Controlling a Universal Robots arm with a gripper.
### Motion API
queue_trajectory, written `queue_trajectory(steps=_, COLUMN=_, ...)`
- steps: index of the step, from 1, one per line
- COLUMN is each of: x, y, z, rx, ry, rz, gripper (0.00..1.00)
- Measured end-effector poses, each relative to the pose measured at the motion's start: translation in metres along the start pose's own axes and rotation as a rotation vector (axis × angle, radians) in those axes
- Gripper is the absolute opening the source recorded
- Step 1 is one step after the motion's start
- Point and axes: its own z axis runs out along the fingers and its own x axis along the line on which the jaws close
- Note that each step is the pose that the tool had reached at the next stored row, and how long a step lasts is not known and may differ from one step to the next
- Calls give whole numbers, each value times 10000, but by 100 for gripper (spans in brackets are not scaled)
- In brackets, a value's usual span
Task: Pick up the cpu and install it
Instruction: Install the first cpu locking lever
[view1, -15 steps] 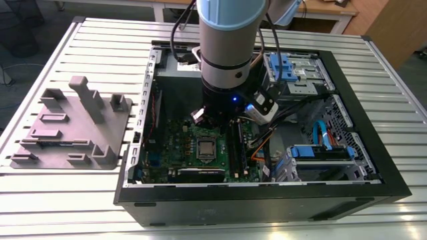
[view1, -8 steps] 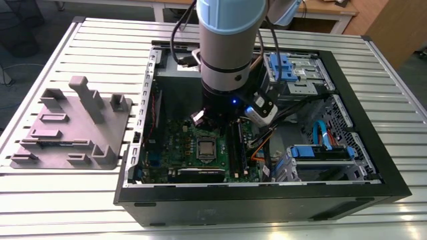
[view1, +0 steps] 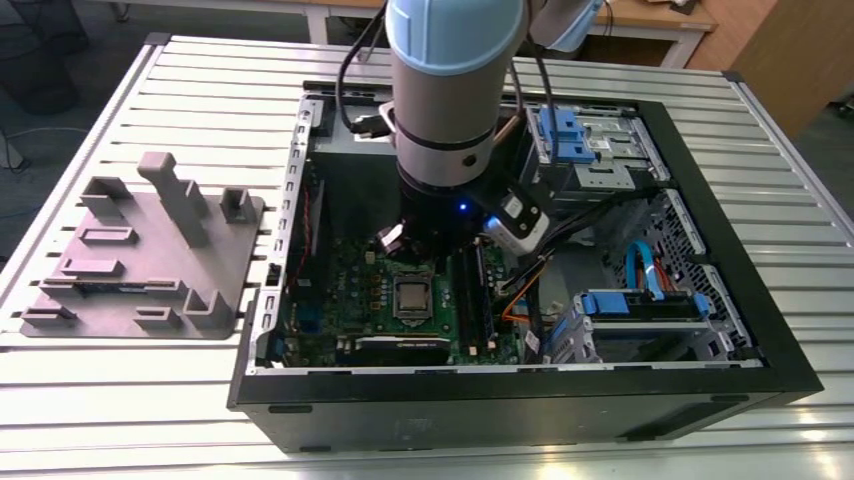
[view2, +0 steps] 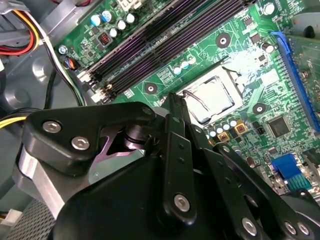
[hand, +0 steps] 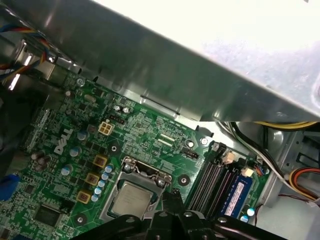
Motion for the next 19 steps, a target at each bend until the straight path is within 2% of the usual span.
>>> queue_trajectory(steps=3, x=8, y=-12, z=21, rx=24, ry=10, rz=1, gripper=11)
queue_trajectory(steps=13, x=29, y=-43, z=94, rx=292, ry=133, rz=-17, gripper=11)
queue_trajectory(steps=19, x=42, y=-64, z=144, rx=374, ry=174, rz=0, gripper=11)
